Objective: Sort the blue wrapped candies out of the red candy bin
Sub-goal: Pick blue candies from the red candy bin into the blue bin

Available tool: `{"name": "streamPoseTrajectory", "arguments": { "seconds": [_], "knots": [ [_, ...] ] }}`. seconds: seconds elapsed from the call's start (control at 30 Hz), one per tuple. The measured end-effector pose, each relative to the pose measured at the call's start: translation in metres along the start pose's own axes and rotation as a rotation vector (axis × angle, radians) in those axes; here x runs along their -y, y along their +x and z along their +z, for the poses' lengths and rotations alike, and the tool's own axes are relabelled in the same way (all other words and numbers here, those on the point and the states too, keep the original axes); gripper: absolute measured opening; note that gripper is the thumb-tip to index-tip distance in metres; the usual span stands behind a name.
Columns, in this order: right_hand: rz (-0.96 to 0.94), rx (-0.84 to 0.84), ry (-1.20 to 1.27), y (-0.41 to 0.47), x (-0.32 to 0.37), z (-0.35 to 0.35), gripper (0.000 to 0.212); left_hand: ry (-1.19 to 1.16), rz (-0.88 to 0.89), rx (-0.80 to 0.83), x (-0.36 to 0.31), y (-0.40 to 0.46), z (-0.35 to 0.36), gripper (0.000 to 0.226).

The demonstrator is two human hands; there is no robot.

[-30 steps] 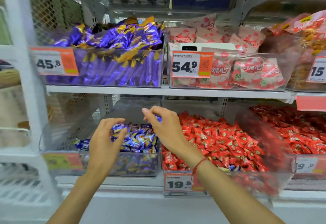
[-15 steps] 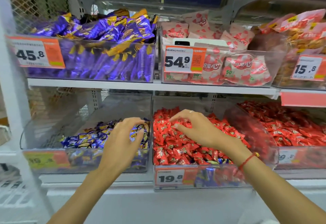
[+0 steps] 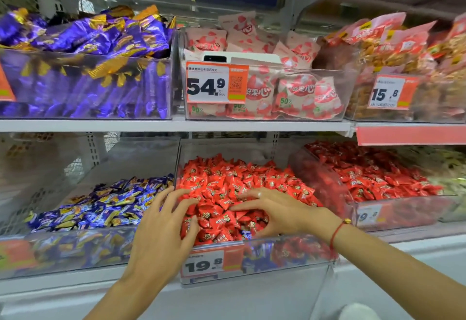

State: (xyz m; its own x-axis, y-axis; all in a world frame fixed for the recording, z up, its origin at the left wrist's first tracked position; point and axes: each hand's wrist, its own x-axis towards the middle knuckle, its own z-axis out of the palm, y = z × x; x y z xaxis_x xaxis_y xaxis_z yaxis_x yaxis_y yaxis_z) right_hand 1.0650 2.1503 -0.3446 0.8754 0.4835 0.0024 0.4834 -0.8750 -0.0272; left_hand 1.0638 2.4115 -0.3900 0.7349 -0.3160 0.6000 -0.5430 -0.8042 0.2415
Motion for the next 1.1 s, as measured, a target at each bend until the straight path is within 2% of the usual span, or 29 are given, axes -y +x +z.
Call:
{"name": "streamPoseTrajectory", "arguments": {
  "seconds": [0.07,0.17,0.27,0.33,0.4,0.47,0.53,0.63,0.7,0.77,0.87,0.93,1.03,1.1],
  "knots": [
    [0.037,-0.007,-0.076,0.007,-0.016,0.001,0.067,0.034,0.005,-0.009,0.000,0.000,-0.002,0.041],
    [0.122,-0.122,-0.083,0.011,-0.037,-0.004,0.047,0.110,0.110,-0.065,-0.004,0.007,-0.004,0.037],
    [0.201,-0.187,-0.073,0.007,-0.048,-0.009,0.037,-0.004,0.278,-0.037,-0.019,0.028,-0.005,0.032],
    [0.238,-0.167,-0.080,0.003,-0.055,-0.011,0.036,-0.111,0.379,0.147,-0.037,0.046,-0.003,0.026],
    [0.255,-0.157,-0.066,-0.003,-0.060,-0.012,0.037,-0.156,0.427,0.420,-0.052,0.066,0.009,0.027],
    [0.270,-0.134,-0.049,-0.010,-0.062,-0.016,0.039,-0.035,0.462,0.612,-0.059,0.084,0.026,0.037],
    [0.279,-0.096,-0.069,-0.019,-0.061,-0.021,0.041,0.112,0.454,0.683,-0.057,0.095,0.040,0.042],
    [0.307,0.037,-0.178,-0.031,-0.055,-0.028,0.051,0.214,0.423,0.626,-0.049,0.097,0.049,0.041],
    [0.335,0.139,-0.230,-0.038,-0.047,-0.034,0.050,0.236,0.400,0.574,-0.046,0.095,0.048,0.039],
    [0.331,0.104,-0.216,-0.040,-0.038,-0.036,0.044,0.248,0.357,0.539,-0.045,0.095,0.046,0.038],
    [0.312,-0.082,-0.025,-0.030,-0.018,-0.030,0.039,0.257,0.296,0.481,-0.045,0.098,0.042,0.038],
    [0.284,-0.057,0.114,-0.020,-0.002,-0.018,0.029,0.278,0.268,0.431,-0.044,0.099,0.041,0.037],
    [0.335,0.046,0.157,-0.008,0.008,0.004,0.050,0.311,0.250,0.387,-0.039,0.101,0.037,0.039],
    [0.364,-0.018,0.141,-0.004,0.003,0.009,0.041,0.319,0.267,0.423,-0.036,0.102,0.035,0.040]
  ]
}}
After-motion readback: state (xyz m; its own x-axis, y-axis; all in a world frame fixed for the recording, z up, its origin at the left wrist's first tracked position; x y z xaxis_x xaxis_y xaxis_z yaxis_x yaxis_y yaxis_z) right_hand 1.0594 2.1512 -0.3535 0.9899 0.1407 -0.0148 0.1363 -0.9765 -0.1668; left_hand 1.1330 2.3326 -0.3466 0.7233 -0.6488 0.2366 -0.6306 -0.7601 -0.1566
